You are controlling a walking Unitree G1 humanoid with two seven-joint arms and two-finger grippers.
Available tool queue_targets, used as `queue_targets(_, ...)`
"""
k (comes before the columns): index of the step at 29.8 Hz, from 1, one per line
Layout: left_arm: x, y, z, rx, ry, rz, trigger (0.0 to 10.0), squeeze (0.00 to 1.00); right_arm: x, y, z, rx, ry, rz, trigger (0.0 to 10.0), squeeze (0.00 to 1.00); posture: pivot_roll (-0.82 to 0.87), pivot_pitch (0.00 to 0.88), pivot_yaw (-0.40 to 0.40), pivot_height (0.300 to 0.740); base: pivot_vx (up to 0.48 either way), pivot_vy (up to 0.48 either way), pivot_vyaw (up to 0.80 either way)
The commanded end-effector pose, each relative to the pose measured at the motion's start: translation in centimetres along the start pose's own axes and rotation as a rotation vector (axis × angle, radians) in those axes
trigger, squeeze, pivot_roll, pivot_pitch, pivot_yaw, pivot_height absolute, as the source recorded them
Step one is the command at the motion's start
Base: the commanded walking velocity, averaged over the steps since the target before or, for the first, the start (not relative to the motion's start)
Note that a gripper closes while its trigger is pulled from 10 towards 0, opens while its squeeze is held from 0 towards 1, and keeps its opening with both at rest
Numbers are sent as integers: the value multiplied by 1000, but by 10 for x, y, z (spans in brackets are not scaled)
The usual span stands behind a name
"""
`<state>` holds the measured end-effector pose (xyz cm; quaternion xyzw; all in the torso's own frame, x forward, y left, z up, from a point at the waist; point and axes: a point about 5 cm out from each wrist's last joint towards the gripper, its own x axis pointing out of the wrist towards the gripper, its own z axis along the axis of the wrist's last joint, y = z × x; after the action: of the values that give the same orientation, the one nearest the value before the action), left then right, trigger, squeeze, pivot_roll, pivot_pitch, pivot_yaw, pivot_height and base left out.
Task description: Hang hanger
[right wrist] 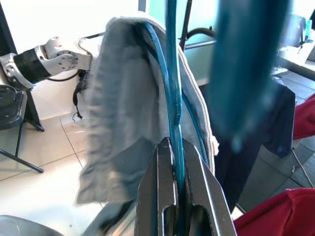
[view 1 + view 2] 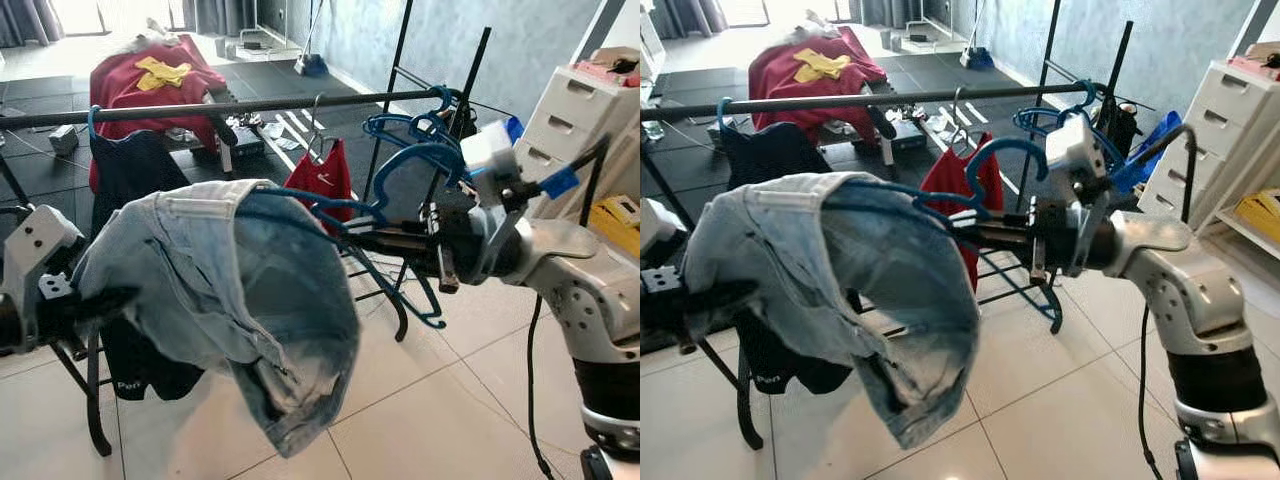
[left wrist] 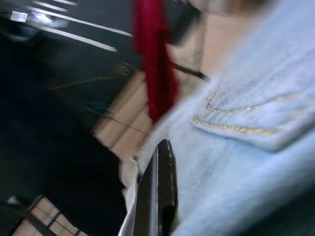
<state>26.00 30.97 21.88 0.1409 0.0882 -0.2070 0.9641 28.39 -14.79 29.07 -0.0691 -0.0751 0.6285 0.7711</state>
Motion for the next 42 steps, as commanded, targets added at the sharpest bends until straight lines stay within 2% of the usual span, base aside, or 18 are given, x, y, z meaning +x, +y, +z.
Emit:
queue_targets(1,-5,11,-11,-60,4,117,0,0,-8,-1,7,-34,-32,-27,0,0,-42,58,-41,740,0,0,0)
queue_targets(5,-13,23,-12,-97,-33,212,0,0,-13,-4,-3,-29,23,-70,0,0,-37,62,-39,740,0,0,0)
queue_targets(7,-42,48,-19,-199,-124,424,0,0,-26,-9,-29,-5,145,-166,0,0,-29,68,-35,740,0,0,0)
queue_targets(10,-67,61,-32,-278,-173,583,0,0,-36,-12,-48,24,233,-241,0,0,-22,74,-33,740,0,0,0)
queue_targets(13,-88,67,-58,-340,-144,748,0,0,-48,-22,-74,58,369,-373,0,0,-19,77,-31,740,0,0,0)
queue_targets(19,-100,67,-76,-387,-120,853,0,0,-58,-26,-92,78,477,-455,0,0,-16,80,-32,740,0,0,0)
queue_targets(21,-102,53,-98,-460,-73,871,0,0,-65,-24,-114,105,569,-510,0,0,-12,84,-31,740,0,0,0)
queue_targets(22,-94,37,-107,-465,-43,809,0,0,-61,-20,-123,142,560,-524,5686,0,-12,87,-30,740,0,0,0)
queue_targets(23,-94,37,-107,-465,-43,809,0,0,-61,-20,-123,142,560,-524,5686,0,-12,87,-30,740,0,0,0)
queue_targets(24,-81,13,-115,-442,0,724,4039,0,-49,-14,-133,187,523,-538,10000,0,-9,90,-28,740,0,0,0)
queue_targets(25,-70,-11,-123,-450,28,691,10000,0,-35,-9,-143,221,470,-570,10000,0,2,92,-26,740,0,0,0)
queue_targets(26,-62,-29,-126,-462,25,687,10000,0,-23,-3,-151,270,410,-599,10000,0,4,92,-24,740,0,0,0)
queue_targets(29,-56,-43,-124,-501,-17,704,10000,0,-10,4,-156,295,371,-602,10000,0,12,92,-19,740,0,0,533)
queue_targets(32,-42,-66,-98,-526,-136,750,10000,0,16,20,-159,340,269,-567,10000,0,18,97,-19,740,0,0,800)
queue_targets(34,-24,-109,-75,-614,-210,714,10000,0,29,32,-162,338,225,-564,10000,0,51,95,-34,740,0,0,794)
queue_targets(35,-18,-133,-75,-688,-206,697,10000,0,28,35,-163,341,216,-582,10000,0,49,95,-39,740,0,0,794)
queue_targets(38,-15,-171,-77,-768,-174,656,10000,0,21,43,-163,352,215,-621,10000,0,45,91,-62,740,0,0,794)
queue_targets(42,-15,-181,-76,-812,-193,629,10000,0,15,51,-162,378,195,-671,10000,0,51,82,-82,740,0,0,794)
